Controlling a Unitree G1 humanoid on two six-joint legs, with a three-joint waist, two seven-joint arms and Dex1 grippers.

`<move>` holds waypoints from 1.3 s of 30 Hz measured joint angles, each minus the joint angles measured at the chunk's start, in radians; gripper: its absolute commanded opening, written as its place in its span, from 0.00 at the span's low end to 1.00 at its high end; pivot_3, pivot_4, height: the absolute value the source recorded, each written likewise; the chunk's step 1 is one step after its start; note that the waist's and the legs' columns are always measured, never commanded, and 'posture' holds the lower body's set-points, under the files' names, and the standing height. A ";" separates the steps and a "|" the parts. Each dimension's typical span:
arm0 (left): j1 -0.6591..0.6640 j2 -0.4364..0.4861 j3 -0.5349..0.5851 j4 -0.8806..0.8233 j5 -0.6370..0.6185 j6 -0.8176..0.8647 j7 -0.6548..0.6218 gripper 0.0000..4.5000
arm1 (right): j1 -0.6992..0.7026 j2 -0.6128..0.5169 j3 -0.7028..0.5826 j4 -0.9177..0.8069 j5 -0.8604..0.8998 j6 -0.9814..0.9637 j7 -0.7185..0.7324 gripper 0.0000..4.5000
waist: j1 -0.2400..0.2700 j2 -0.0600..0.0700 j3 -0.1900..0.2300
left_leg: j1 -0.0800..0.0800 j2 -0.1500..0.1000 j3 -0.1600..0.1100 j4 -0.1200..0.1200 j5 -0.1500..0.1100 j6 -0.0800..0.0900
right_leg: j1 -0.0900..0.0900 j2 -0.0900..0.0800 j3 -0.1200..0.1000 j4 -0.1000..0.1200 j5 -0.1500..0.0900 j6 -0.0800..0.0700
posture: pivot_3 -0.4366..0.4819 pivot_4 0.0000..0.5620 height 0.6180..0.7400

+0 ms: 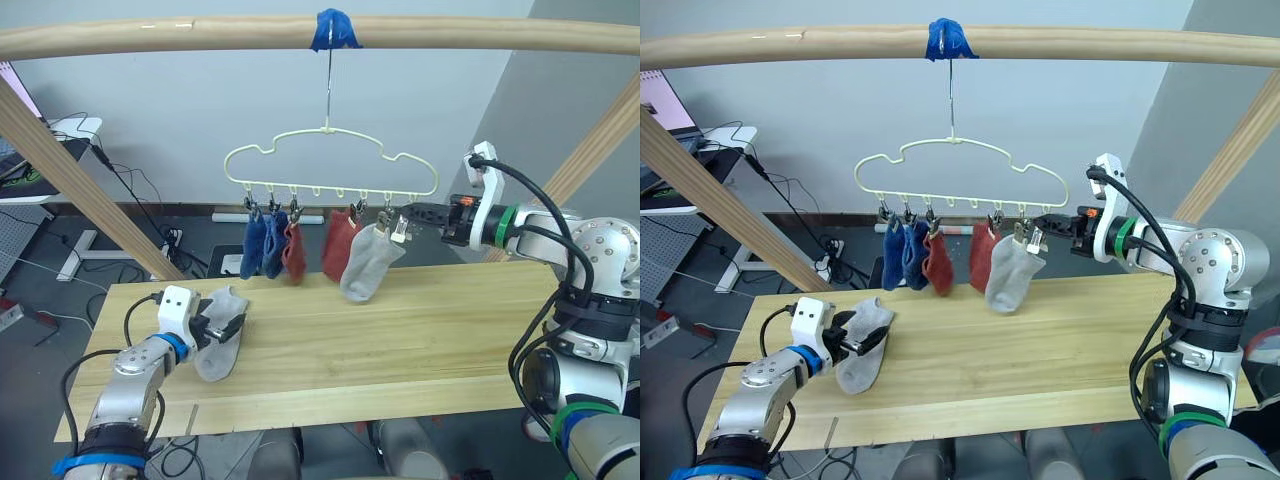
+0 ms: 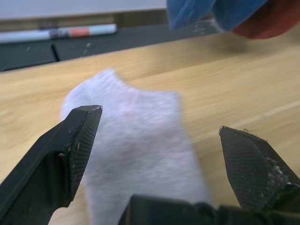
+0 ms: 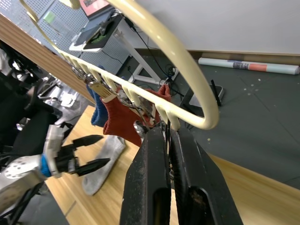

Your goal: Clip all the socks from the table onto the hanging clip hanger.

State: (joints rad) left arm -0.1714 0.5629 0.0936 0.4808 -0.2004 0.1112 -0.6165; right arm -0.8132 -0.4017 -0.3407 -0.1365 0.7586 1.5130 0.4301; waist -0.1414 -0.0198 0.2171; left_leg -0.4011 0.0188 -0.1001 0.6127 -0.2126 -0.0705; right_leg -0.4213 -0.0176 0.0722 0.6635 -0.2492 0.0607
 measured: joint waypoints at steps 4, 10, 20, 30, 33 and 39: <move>-0.084 0.000 -0.018 0.183 0.056 -0.061 -0.003 1.00 | -0.013 0.001 -0.005 -0.007 0.009 0.026 -0.016 0.00 | -0.008 0.000 0.000 | 0.000 0.000 0.000 0.000 0.000 0.000 | 0.000 0.000 0.000 0.000 0.000 0.000 | 0.27 0.36 1.00; -0.131 0.003 -0.012 0.272 0.062 -0.059 -0.082 1.00 | -0.026 0.003 -0.029 -0.012 0.009 0.044 -0.032 0.00 | -0.022 0.001 0.000 | 0.000 0.000 0.000 0.000 0.000 0.000 | 0.000 0.000 0.000 0.001 0.000 0.000 | 0.26 0.37 1.00; -0.108 0.003 -0.009 0.233 0.066 -0.053 -0.118 0.44 | -0.026 0.022 -0.044 -0.018 0.010 0.045 -0.055 0.00 | -0.027 0.001 0.000 | 0.001 0.000 0.000 0.000 0.000 0.000 | 0.000 0.000 0.000 0.001 0.000 0.000 | 0.26 0.37 1.00; -0.069 -0.006 -0.011 0.143 0.056 -0.045 -0.153 0.00 | -0.021 0.033 -0.057 -0.021 0.010 0.045 -0.065 0.00 | -0.027 0.001 0.000 | 0.000 0.001 0.000 0.000 0.000 0.000 | 0.000 0.000 0.000 0.000 0.000 0.000 | 0.26 0.35 1.00; -0.012 -0.018 -0.037 -0.042 0.029 -0.022 -0.212 0.00 | -0.017 0.045 -0.086 -0.027 0.010 0.057 -0.071 0.00 | -0.026 0.001 0.000 | 0.000 0.001 0.000 -0.001 0.000 0.000 | 0.000 0.000 0.000 0.000 0.001 -0.002 | 0.27 0.34 1.00; 0.065 -0.024 -0.112 -0.496 -0.085 0.034 -0.331 0.00 | -0.019 0.062 -0.141 -0.023 0.056 0.094 -0.101 0.00 | -0.026 0.001 0.000 | -0.001 0.000 0.001 -0.001 0.000 0.000 | 0.000 0.000 0.001 -0.001 0.001 -0.002 | 0.27 0.32 1.00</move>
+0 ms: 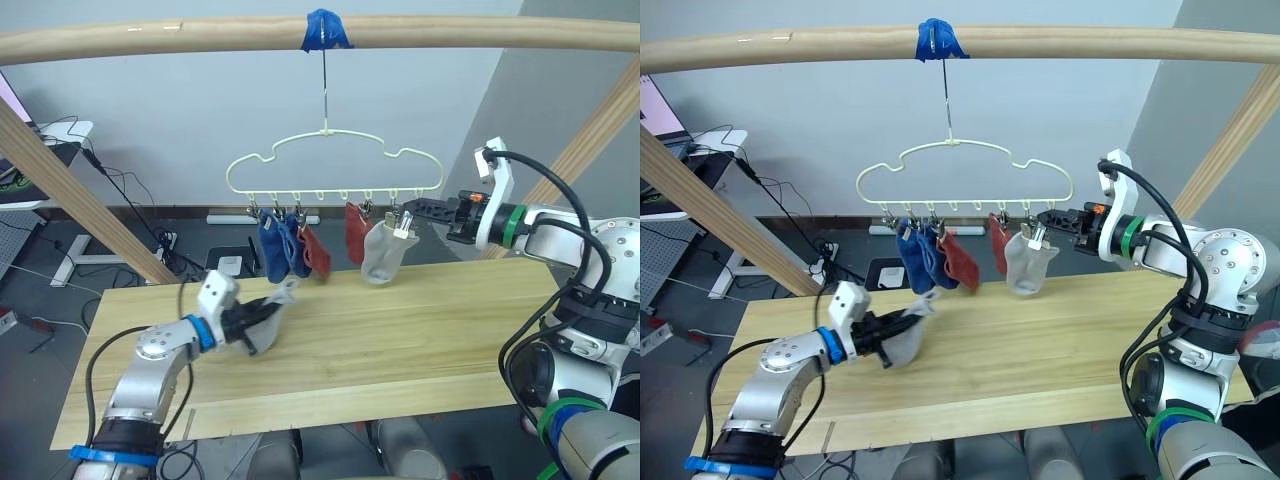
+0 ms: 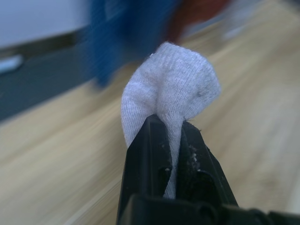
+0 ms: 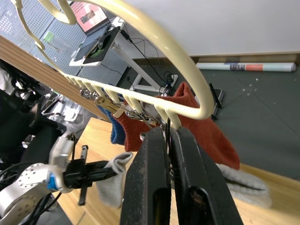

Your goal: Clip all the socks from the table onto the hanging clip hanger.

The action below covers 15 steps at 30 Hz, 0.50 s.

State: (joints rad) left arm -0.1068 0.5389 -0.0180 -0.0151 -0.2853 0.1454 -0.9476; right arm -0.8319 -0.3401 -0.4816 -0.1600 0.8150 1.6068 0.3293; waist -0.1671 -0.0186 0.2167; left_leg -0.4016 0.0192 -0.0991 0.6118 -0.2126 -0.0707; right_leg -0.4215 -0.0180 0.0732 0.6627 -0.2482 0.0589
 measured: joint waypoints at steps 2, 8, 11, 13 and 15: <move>0.000 -0.018 -0.026 -0.101 -0.022 -0.003 -0.017 0.00 | 0.000 0.002 -0.013 0.015 0.047 0.000 -0.034 0.00 | 0.000 0.000 0.000 | 0.000 0.000 0.000 0.000 0.000 0.000 | 0.000 0.000 0.000 0.000 0.000 0.000 | 0.27 0.32 1.00; -0.097 -0.134 -0.107 -0.173 0.033 -0.032 0.068 0.00 | -0.002 0.087 -0.105 0.071 0.209 0.000 -0.226 0.00 | -0.003 0.000 0.000 | 0.000 0.001 0.000 0.002 0.000 0.000 | 0.001 0.002 0.001 0.001 0.000 0.002 | 0.25 0.32 1.00; -0.175 -0.200 -0.165 -0.170 0.094 -0.092 0.122 0.00 | -0.002 0.152 -0.126 0.086 0.309 0.000 -0.364 0.00 | -0.012 0.000 0.000 | 0.000 0.001 0.002 0.002 0.000 0.000 | 0.001 0.002 0.002 0.001 0.000 0.003 | 0.24 0.32 1.00; -0.188 -0.215 -0.177 -0.149 0.123 -0.118 0.140 0.00 | -0.002 0.154 -0.137 0.086 0.358 0.000 -0.423 0.00 | -0.017 0.000 0.000 | 0.000 0.001 0.001 0.001 0.000 0.000 | 0.000 0.002 0.002 0.001 0.001 0.001 | 0.24 0.32 1.00; -0.200 -0.238 -0.200 -0.089 0.162 -0.143 0.171 0.00 | -0.002 0.155 -0.148 0.087 0.436 0.000 -0.508 0.00 | -0.023 0.000 0.000 | 0.000 0.001 0.001 0.001 0.000 0.000 | 0.000 0.002 0.002 0.000 0.001 0.001 | 0.24 0.32 1.00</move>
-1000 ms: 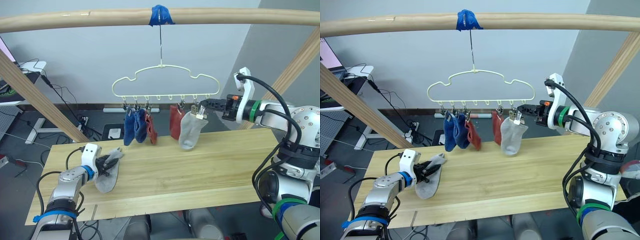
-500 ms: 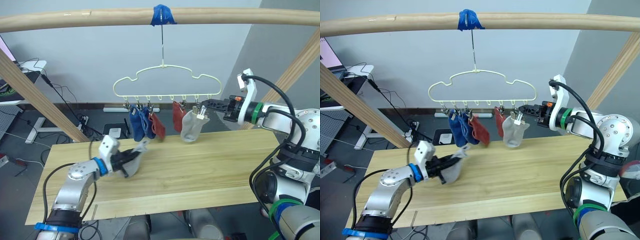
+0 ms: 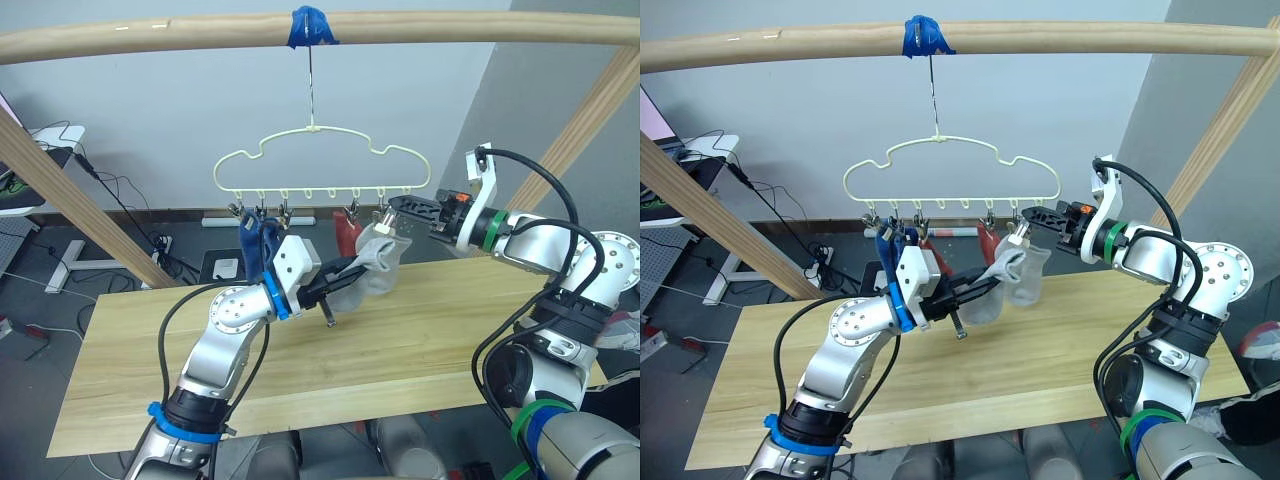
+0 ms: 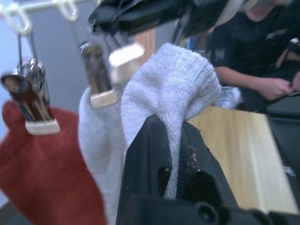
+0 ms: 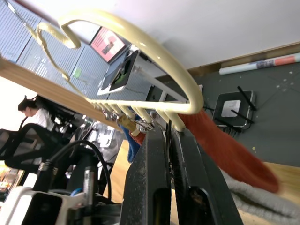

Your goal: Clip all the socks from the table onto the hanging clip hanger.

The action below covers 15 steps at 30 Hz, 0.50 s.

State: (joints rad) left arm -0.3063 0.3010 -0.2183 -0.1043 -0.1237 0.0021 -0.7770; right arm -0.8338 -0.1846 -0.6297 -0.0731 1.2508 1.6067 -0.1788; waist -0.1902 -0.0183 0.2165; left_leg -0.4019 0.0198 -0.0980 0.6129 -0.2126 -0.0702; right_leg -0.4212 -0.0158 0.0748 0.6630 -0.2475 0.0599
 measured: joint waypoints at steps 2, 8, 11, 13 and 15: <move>-0.006 -0.008 -0.012 0.026 0.016 -0.014 0.007 0.00 | 0.000 0.002 -0.004 0.001 0.040 0.000 -0.045 0.00 | -0.006 0.000 0.000 | 0.000 0.000 0.000 0.000 0.000 0.000 | 0.000 0.000 0.000 0.000 0.000 0.000 | 0.24 0.33 1.00; -0.023 -0.024 -0.012 0.067 0.039 -0.067 0.043 0.00 | 0.040 -0.043 0.063 0.023 0.266 -0.064 -0.221 0.00 | -0.007 0.000 0.000 | 0.000 0.002 0.000 0.000 0.000 0.000 | 0.000 0.003 0.000 0.000 -0.001 0.001 | 0.23 0.33 1.00; -0.023 -0.025 -0.011 0.073 0.042 -0.082 0.047 0.00 | 0.069 -0.097 0.135 0.029 0.389 -0.140 -0.295 0.00 | -0.007 0.000 0.000 | 0.000 0.003 0.000 0.000 0.000 0.000 | 0.000 0.003 0.000 0.000 -0.001 0.001 | 0.23 0.33 1.00; -0.024 -0.023 -0.011 0.074 0.042 -0.092 0.047 0.00 | 0.087 -0.138 0.187 0.030 0.460 -0.194 -0.335 0.00 | -0.007 0.000 0.000 | 0.000 0.003 0.001 0.000 0.000 0.000 | 0.000 0.003 0.001 0.000 -0.001 0.001 | 0.23 0.33 1.00; -0.024 -0.019 -0.009 0.074 0.042 -0.100 0.046 0.00 | 0.104 -0.184 0.241 0.030 0.532 -0.253 -0.366 0.00 | -0.007 0.000 0.000 | 0.000 0.003 0.001 0.000 0.000 0.000 | 0.000 0.003 0.001 -0.001 -0.001 0.001 | 0.24 0.33 1.00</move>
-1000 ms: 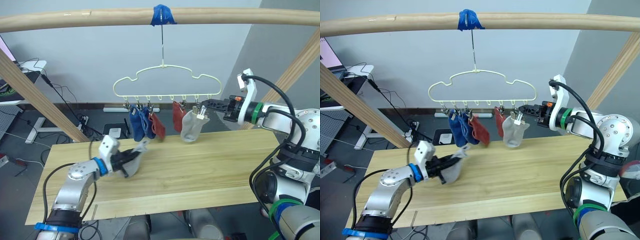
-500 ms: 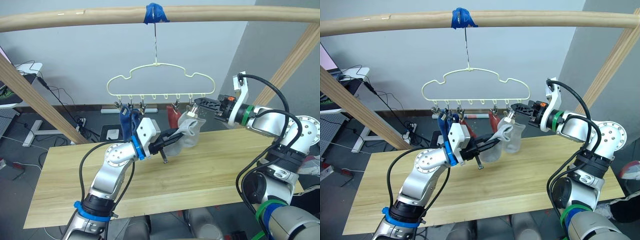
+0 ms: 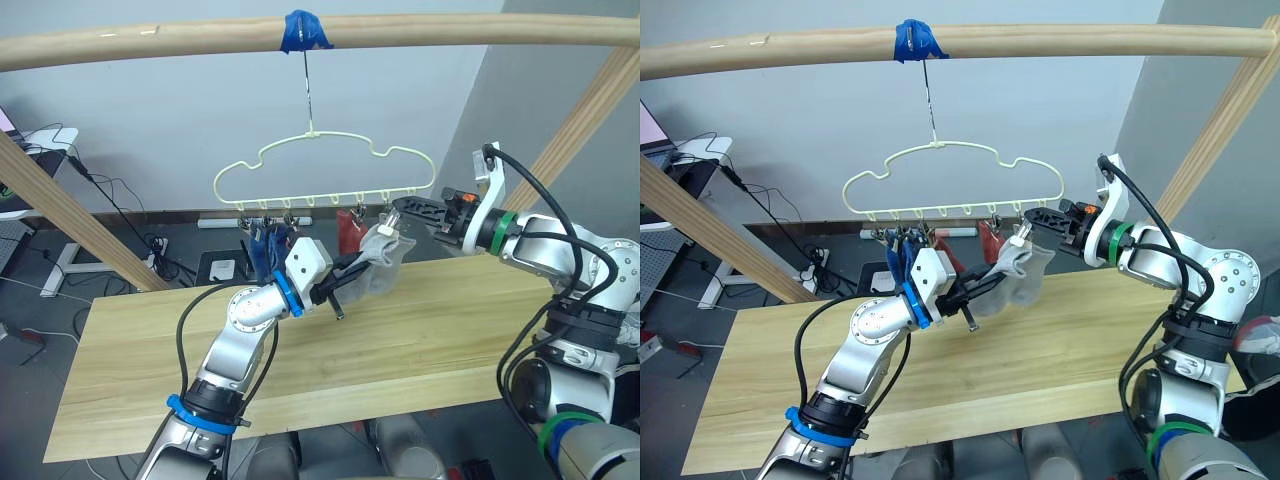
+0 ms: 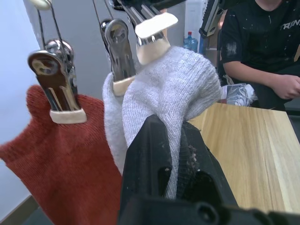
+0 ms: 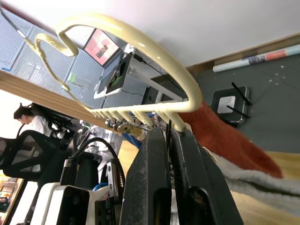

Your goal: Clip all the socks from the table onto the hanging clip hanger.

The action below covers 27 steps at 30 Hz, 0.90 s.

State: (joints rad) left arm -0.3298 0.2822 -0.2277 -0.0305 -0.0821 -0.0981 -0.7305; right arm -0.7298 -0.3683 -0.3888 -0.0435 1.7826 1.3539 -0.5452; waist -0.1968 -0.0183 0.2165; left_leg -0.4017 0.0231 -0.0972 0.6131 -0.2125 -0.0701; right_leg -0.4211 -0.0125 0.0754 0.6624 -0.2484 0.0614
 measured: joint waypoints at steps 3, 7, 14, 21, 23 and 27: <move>0.002 0.010 0.000 0.000 -0.006 -0.006 -0.004 0.00 | 0.012 -0.058 0.064 0.000 0.072 -0.075 -0.026 0.00 | 0.000 0.000 0.000 | 0.000 0.000 0.000 0.000 0.000 0.000 | 0.000 0.001 0.000 0.000 0.000 0.000 | 0.24 0.33 1.00; 0.006 0.024 0.001 -0.001 -0.015 -0.021 -0.007 0.00 | 0.025 -0.123 0.132 -0.001 0.131 -0.153 -0.030 0.00 | 0.001 0.000 0.000 | 0.000 0.002 0.000 0.000 0.000 0.000 | 0.000 0.002 0.000 0.000 0.000 0.000 | 0.24 0.33 1.00; -0.010 0.008 0.000 -0.001 -0.017 -0.042 0.001 0.00 | 0.047 -0.143 0.200 -0.023 0.155 -0.228 -0.023 0.00 | 0.003 0.000 0.000 | 0.000 0.003 0.000 0.000 0.000 0.000 | 0.000 0.003 0.000 0.000 0.000 0.000 | 0.23 0.34 1.00; -0.023 -0.003 0.000 -0.001 -0.017 -0.042 0.005 0.00 | 0.055 -0.143 0.219 -0.041 0.155 -0.259 -0.022 0.00 | 0.003 0.000 0.000 | 0.000 0.003 0.000 0.000 0.000 0.000 | 0.000 0.004 0.000 0.000 0.000 0.000 | 0.24 0.34 1.00; -0.023 -0.003 0.000 -0.001 -0.016 -0.042 0.010 0.00 | 0.055 -0.142 0.227 -0.041 0.155 -0.261 -0.022 0.00 | 0.003 0.000 0.000 | 0.000 0.003 0.000 0.000 0.000 0.000 | 0.000 0.004 0.000 0.000 0.000 0.000 | 0.24 0.34 1.00; -0.023 -0.006 0.000 -0.001 -0.015 -0.042 0.019 0.00 | 0.055 -0.142 0.237 -0.041 0.155 -0.262 -0.008 0.00 | 0.003 0.000 0.000 | 0.000 0.004 0.000 0.000 0.000 0.000 | 0.000 0.004 0.000 0.000 0.000 0.000 | 0.25 0.34 1.00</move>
State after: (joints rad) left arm -0.3532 0.2766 -0.2276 -0.0318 -0.0976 -0.1406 -0.7116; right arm -0.6747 -0.5104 -0.1517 -0.0849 1.9379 1.0922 -0.5533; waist -0.1939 -0.0184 0.2165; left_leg -0.4015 0.0266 -0.0970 0.6131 -0.2125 -0.0701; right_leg -0.4212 -0.0086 0.0754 0.6621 -0.2484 0.0611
